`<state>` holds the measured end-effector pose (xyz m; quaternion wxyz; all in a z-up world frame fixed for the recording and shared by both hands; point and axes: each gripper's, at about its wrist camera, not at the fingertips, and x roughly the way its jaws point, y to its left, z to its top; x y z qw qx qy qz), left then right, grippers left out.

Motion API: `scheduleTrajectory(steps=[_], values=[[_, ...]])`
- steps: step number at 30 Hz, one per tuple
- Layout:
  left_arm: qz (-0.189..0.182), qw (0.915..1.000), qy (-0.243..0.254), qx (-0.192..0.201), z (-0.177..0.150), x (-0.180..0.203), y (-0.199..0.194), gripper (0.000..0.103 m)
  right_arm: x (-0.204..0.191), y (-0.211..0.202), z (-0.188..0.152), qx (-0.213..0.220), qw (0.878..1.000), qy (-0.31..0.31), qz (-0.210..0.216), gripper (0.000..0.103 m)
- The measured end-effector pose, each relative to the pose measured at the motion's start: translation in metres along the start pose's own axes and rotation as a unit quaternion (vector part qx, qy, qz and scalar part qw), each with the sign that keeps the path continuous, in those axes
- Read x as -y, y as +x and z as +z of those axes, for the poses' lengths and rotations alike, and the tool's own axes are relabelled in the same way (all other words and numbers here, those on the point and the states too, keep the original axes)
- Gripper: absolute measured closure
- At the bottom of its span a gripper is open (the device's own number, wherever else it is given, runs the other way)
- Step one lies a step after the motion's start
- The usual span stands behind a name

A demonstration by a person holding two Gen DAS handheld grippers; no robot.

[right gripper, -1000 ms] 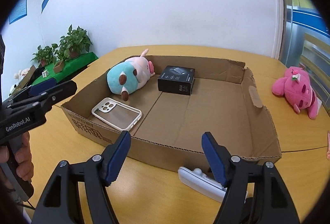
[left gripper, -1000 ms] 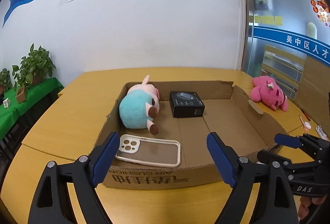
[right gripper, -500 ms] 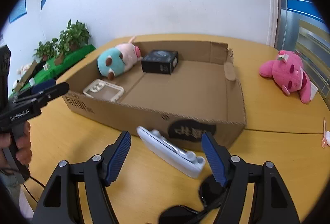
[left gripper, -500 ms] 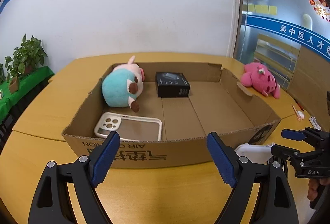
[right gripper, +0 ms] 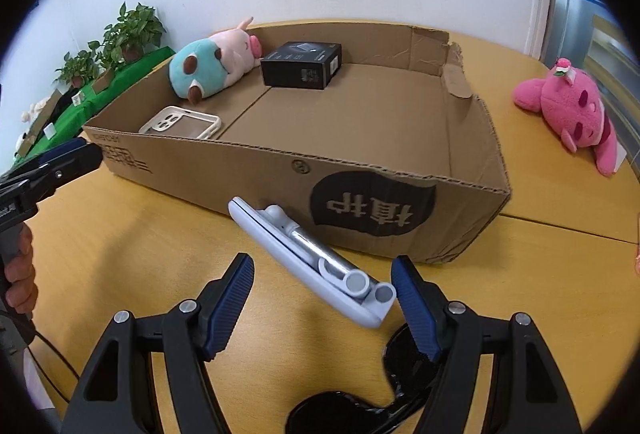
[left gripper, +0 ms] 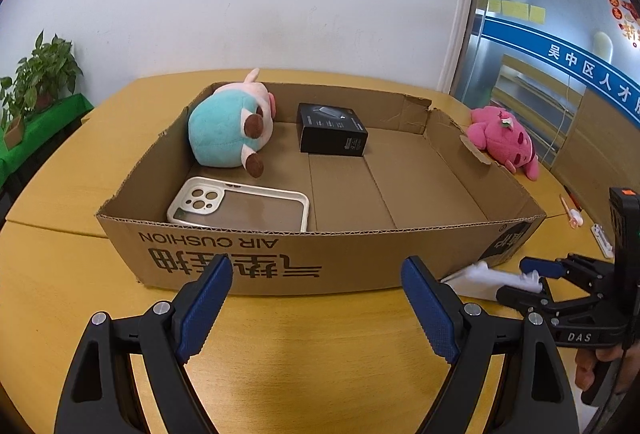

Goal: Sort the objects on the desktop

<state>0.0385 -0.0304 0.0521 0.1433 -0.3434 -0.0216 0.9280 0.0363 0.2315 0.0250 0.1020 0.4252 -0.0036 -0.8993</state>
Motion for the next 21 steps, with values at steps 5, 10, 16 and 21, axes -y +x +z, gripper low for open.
scheduleTrajectory(steps=[5,10,16,21], values=[[-0.018,0.9996,-0.011,-0.016,-0.001,0.001,0.008,0.014,-0.013,0.004,-0.004,-0.011,1.000,-0.007,0.015,0.033],[-0.026,0.9994,-0.005,-0.024,-0.003,0.002,0.011,0.014,-0.013,0.005,-0.009,-0.023,1.000,-0.012,0.010,0.033],[-0.048,0.9980,0.005,-0.042,-0.004,0.008,0.018,0.014,0.000,0.010,-0.017,-0.055,0.998,0.004,-0.018,0.034],[-0.051,0.9967,0.024,-0.058,-0.008,0.016,0.025,0.014,-0.021,0.018,-0.028,-0.062,0.998,-0.022,0.001,0.039]])
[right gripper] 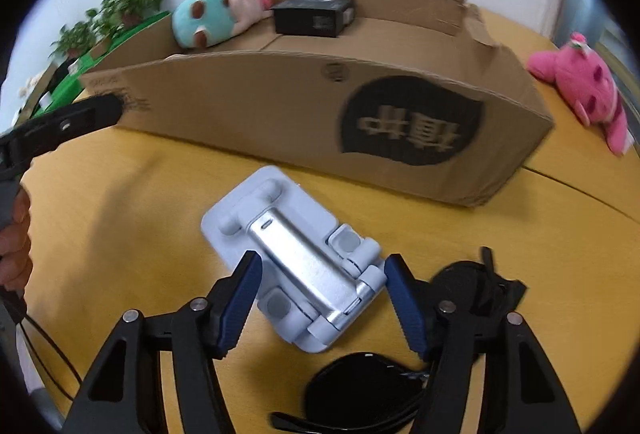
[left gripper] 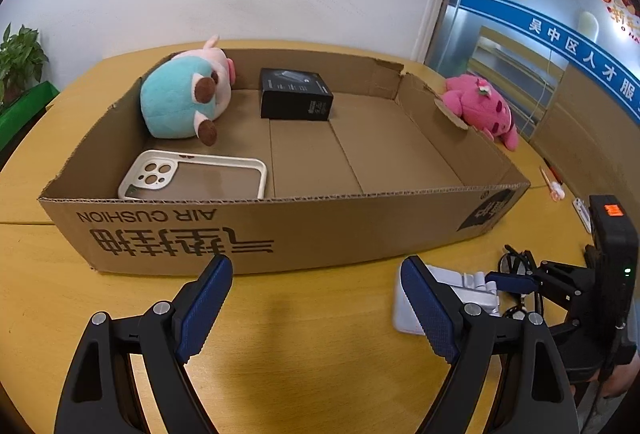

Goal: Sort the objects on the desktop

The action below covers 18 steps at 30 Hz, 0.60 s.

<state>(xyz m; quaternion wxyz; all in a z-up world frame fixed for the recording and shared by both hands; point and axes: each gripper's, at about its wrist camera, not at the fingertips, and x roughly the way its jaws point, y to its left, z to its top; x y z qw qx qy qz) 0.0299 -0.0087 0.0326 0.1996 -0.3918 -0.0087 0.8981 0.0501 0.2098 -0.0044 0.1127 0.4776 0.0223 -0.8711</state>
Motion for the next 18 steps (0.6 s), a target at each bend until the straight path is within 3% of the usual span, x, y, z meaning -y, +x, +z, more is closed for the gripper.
scheduleTrajectory(steps=[5,11,18], values=[[-0.005,0.9994,0.024,-0.026,-0.010,0.002,0.005,0.014,-0.017,0.000,0.000,0.007,0.999,-0.018,0.049,0.039],[-0.016,0.9982,0.039,-0.042,-0.015,0.007,0.014,0.015,-0.012,0.003,0.001,0.008,0.999,-0.011,0.042,0.041],[-0.057,0.9935,0.062,-0.077,-0.015,0.028,0.041,0.020,-0.011,0.002,-0.001,0.008,0.999,-0.014,0.047,0.052]])
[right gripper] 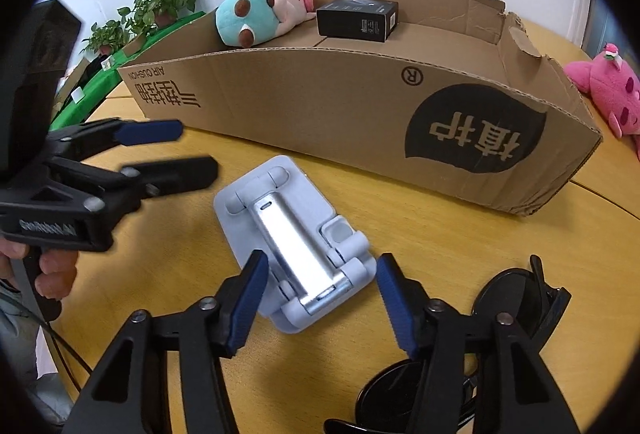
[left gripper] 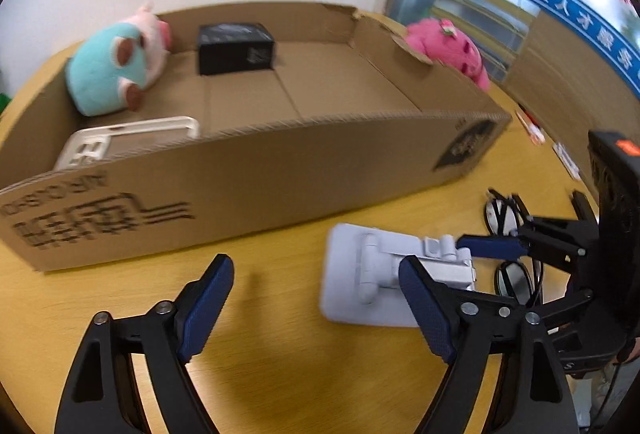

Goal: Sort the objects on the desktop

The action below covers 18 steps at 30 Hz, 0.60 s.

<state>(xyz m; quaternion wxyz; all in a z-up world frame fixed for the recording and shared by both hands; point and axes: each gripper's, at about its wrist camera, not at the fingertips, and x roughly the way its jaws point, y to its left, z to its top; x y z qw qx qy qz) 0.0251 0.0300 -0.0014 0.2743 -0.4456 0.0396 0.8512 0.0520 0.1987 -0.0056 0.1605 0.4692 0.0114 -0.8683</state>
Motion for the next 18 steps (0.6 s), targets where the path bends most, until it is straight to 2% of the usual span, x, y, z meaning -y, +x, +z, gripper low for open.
scheduleTrajectory(steps=[2,6,8,9,11,14,18], values=[[-0.006,0.9999,0.011,-0.011,-0.002,0.006,0.008,0.029,-0.002,-0.001,-0.001,0.003,1.000,-0.006,0.003,0.052],[-0.030,0.9994,-0.011,-0.010,-0.007,0.002,0.005,0.042,-0.005,-0.002,-0.004,0.009,1.000,-0.016,0.005,0.052],[-0.036,0.9991,-0.019,-0.009,-0.009,0.001,0.002,0.063,-0.006,-0.002,-0.003,0.010,1.000,-0.021,0.008,0.052],[-0.042,0.9989,-0.018,-0.010,-0.010,0.001,0.000,0.068,-0.006,-0.001,-0.002,0.010,1.000,-0.026,0.010,0.052],[-0.041,0.9989,-0.012,-0.021,-0.012,0.003,-0.001,0.085,-0.008,0.000,0.000,0.009,0.999,-0.033,0.016,0.052],[-0.014,0.9997,-0.002,-0.022,-0.016,0.005,-0.006,0.089,-0.010,0.005,0.006,0.009,0.999,-0.044,0.018,0.052],[-0.015,0.9995,-0.021,-0.020,-0.016,-0.006,-0.010,0.086,-0.014,0.009,0.012,0.008,0.998,-0.059,0.024,0.052]])
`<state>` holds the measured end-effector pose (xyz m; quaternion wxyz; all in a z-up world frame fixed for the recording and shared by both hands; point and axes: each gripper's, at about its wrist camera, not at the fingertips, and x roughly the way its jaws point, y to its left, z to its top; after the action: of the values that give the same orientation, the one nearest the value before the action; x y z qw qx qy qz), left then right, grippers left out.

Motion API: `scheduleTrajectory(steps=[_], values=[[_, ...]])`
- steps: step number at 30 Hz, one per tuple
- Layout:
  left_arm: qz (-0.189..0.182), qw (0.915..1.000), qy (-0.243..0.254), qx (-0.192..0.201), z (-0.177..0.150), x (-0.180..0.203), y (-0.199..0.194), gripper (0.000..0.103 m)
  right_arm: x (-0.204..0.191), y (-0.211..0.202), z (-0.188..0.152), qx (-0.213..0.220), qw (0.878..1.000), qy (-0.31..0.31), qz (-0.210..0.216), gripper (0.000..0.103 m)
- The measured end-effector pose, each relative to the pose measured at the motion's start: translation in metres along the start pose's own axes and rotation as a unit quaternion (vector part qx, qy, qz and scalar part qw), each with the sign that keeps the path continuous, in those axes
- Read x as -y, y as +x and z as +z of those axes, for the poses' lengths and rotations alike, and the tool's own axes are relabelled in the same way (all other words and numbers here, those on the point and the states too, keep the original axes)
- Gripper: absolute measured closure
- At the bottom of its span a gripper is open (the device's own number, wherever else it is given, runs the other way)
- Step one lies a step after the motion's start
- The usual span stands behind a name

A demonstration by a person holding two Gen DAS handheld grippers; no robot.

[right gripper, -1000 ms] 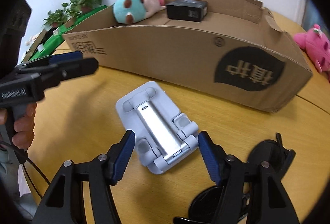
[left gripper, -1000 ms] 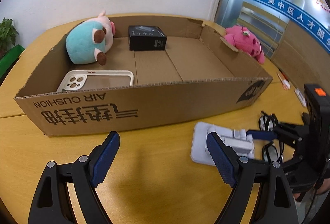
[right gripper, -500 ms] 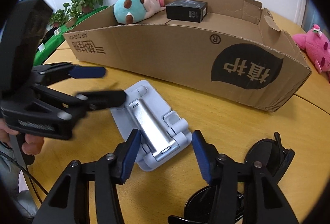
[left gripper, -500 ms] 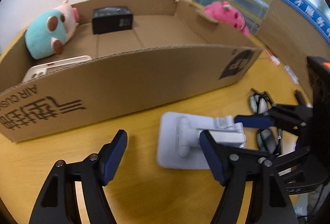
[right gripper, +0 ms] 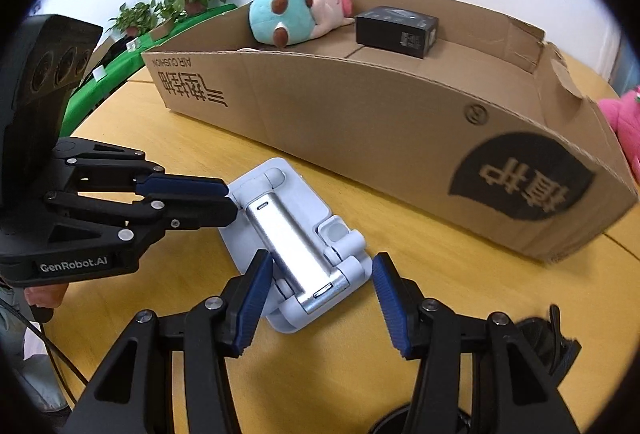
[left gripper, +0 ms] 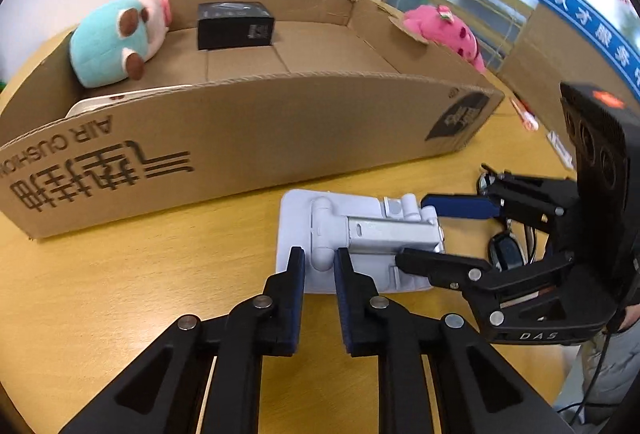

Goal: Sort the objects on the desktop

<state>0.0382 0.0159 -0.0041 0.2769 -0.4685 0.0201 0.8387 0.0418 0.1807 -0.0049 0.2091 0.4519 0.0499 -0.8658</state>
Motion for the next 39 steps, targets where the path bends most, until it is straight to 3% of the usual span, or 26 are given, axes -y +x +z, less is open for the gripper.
scheduleTrajectory(steps=[5,7,11,17,24,26,30,36,39], values=[[0.023,0.9997,0.004,0.000,0.005,-0.003,0.002,0.061,0.001,0.001,0.000,0.004,1.000,-0.001,0.007,0.052],[0.014,0.9999,0.009,-0.004,0.005,-0.002,0.005,0.058,0.000,0.000,-0.001,0.003,1.000,-0.004,0.008,0.052],[-0.003,0.9996,0.011,-0.026,0.001,-0.003,0.013,0.060,0.001,-0.001,0.000,0.003,1.000,-0.003,0.010,0.052],[-0.020,0.9995,-0.017,-0.017,-0.003,-0.013,0.009,0.068,0.000,0.000,0.000,0.002,1.000,-0.008,0.008,0.052],[-0.004,0.9989,-0.045,-0.014,-0.010,-0.014,0.003,0.069,0.002,0.000,0.001,-0.006,1.000,0.017,0.002,0.052],[0.004,0.9984,-0.056,-0.012,-0.014,-0.016,0.001,0.069,0.000,-0.008,-0.001,0.010,0.999,0.039,-0.015,0.050],[0.014,0.9977,-0.065,-0.010,-0.019,-0.016,-0.003,0.069,-0.009,-0.024,-0.009,0.032,0.997,0.068,0.004,0.050],[0.018,0.9974,-0.069,-0.010,-0.021,-0.015,-0.005,0.070,-0.018,-0.003,-0.015,-0.005,0.998,0.069,-0.016,0.050],[0.020,0.9971,-0.073,-0.009,-0.024,-0.016,-0.007,0.070,-0.013,-0.001,-0.017,0.003,0.996,0.088,-0.010,0.050]])
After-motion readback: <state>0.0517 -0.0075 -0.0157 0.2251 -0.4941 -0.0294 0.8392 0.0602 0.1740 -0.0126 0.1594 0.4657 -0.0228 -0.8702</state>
